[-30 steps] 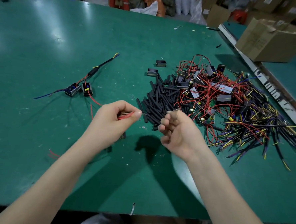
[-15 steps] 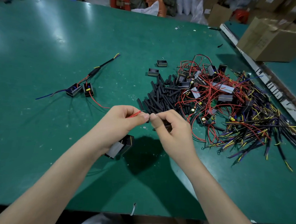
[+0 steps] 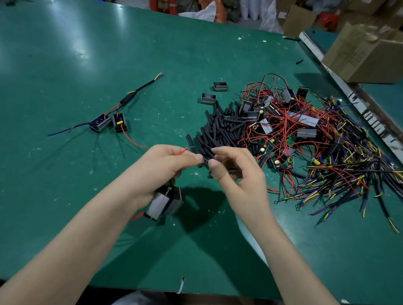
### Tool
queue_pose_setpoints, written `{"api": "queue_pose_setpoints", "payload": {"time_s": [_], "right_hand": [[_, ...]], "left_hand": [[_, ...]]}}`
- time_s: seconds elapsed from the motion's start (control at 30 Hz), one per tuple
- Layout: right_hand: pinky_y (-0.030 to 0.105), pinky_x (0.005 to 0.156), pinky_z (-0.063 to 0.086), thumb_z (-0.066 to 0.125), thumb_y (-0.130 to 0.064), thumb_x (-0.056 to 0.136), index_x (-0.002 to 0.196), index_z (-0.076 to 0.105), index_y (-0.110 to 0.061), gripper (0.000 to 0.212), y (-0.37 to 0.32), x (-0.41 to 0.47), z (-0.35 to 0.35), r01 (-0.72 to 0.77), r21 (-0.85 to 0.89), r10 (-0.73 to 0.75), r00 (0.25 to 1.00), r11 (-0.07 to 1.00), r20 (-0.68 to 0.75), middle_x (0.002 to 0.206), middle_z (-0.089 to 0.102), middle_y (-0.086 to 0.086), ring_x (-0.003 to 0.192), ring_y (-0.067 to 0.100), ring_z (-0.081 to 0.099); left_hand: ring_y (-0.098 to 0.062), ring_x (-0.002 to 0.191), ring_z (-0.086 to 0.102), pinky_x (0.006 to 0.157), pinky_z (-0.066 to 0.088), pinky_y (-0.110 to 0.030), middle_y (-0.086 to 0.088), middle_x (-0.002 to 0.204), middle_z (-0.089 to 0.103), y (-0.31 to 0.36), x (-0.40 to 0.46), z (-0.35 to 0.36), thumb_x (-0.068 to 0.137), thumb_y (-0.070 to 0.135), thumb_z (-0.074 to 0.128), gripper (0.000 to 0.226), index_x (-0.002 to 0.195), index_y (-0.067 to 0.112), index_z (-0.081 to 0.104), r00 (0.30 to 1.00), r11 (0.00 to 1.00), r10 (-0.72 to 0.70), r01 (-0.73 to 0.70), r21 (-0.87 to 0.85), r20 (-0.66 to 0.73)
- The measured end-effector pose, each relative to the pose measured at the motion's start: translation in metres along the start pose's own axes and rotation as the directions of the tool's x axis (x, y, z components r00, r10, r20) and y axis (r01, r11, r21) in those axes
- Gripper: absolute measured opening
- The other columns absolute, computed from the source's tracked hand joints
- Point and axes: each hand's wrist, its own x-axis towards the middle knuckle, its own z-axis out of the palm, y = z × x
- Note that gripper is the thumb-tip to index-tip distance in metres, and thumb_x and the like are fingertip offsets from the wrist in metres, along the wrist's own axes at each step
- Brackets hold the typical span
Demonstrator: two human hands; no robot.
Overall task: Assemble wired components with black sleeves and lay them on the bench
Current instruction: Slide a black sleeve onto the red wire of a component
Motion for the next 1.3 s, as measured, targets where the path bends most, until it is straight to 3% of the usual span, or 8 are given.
{"api": "queue_pose_setpoints", "payload": {"time_s": [0.1,0.3,0.43,0.53,0.6,0.8,0.93,1.3], "right_hand": [[0.030,0.074,0.048,0.065,-0.008,0.089,0.098,0.072,-0.002,0.013,0.006,-0.002,-0.003,0.320,-0.254,-0.335,0.942,0.913,-0.020,0.093,0.062,0.010,0.082,0.022,0.059],[0.036,0.068,0.045,0.057,-0.015,0.094,0.082,0.069,0.001,0.023,0.009,-0.003,-0.004,0.419,-0.442,-0.463,0.886,0.793,0.009,0.081,0.063,0.009,0.073,0.028,0.056],[0.024,0.061,0.040,0.054,-0.020,0.095,0.075,0.062,-0.016,0.022,-0.007,-0.004,0.011,-0.313,-0.103,0.314,0.949,0.944,-0.001,0.071,0.061,-0.002,0.072,0.019,0.056],[0.018,0.041,0.027,0.050,-0.020,0.092,0.069,0.054,-0.023,0.024,-0.012,0.002,0.009,-0.872,0.336,0.782,0.475,0.356,0.404,0.054,0.042,-0.010,0.053,0.008,0.054],[0.014,0.036,0.022,0.052,-0.022,0.093,0.072,0.056,-0.021,0.022,-0.009,0.003,0.003,-0.889,0.394,0.763,0.419,0.233,0.492,0.055,0.040,-0.008,0.047,0.005,0.052],[0.015,0.071,0.044,0.065,-0.012,0.090,0.098,0.068,-0.020,0.012,0.004,-0.011,-0.005,-0.103,-0.001,0.103,0.995,0.995,-0.006,0.090,0.062,-0.004,0.080,0.006,0.059],[0.031,0.074,0.050,0.067,-0.002,0.086,0.105,0.072,-0.004,0.020,0.007,-0.012,-0.013,0.262,-0.272,-0.270,0.963,0.926,0.007,0.097,0.059,0.011,0.084,0.023,0.060],[0.037,0.065,0.049,0.057,-0.017,0.095,0.087,0.068,0.001,0.023,0.011,-0.006,-0.021,0.481,-0.394,-0.427,0.876,0.783,0.223,0.087,0.062,0.010,0.075,0.027,0.058]], "left_hand": [[-0.005,0.042,0.014,0.041,0.011,-0.018,0.012,0.048,0.020,0.001,0.001,0.000,0.083,0.019,0.064,0.034,0.062,0.025,0.040,0.980,0.979,-0.119,0.143,-0.143,0.160],[0.000,0.038,0.017,0.045,0.007,-0.017,0.013,0.049,0.018,-0.004,-0.001,0.003,0.067,0.024,0.069,0.024,0.073,0.022,0.047,0.900,0.867,-0.230,0.362,-0.343,0.369],[-0.004,0.041,0.029,0.042,0.024,-0.015,0.013,0.046,0.036,-0.010,-0.002,0.013,0.086,0.023,0.066,0.022,0.066,0.018,0.057,0.999,0.993,0.051,-0.051,0.104,0.002],[0.005,0.045,0.045,0.049,0.033,-0.010,0.016,0.053,0.053,-0.014,-0.005,0.016,0.084,0.027,0.068,0.015,0.070,0.024,0.063,0.941,0.828,0.332,-0.258,0.498,-0.066],[0.008,0.050,0.048,0.052,0.035,-0.009,0.017,0.056,0.055,-0.017,-0.005,0.015,0.084,0.029,0.068,0.013,0.072,0.025,0.064,0.931,0.783,0.361,-0.270,0.560,-0.057],[-0.006,0.041,0.023,0.040,0.020,-0.017,0.010,0.047,0.028,-0.012,0.006,0.005,0.084,0.029,0.068,0.025,0.069,0.014,0.055,0.999,0.994,0.014,-0.011,0.112,-0.031],[-0.008,0.043,0.016,0.037,0.017,-0.017,0.010,0.051,0.019,-0.007,0.006,0.005,0.085,0.021,0.064,0.034,0.062,0.023,0.039,0.977,0.991,-0.127,0.130,-0.009,0.170],[-0.001,0.039,0.015,0.040,0.012,-0.014,0.013,0.048,0.018,-0.006,0.005,-0.002,0.068,0.026,0.066,0.015,0.072,0.020,0.053,0.837,0.920,-0.286,0.376,-0.112,0.466]]}}
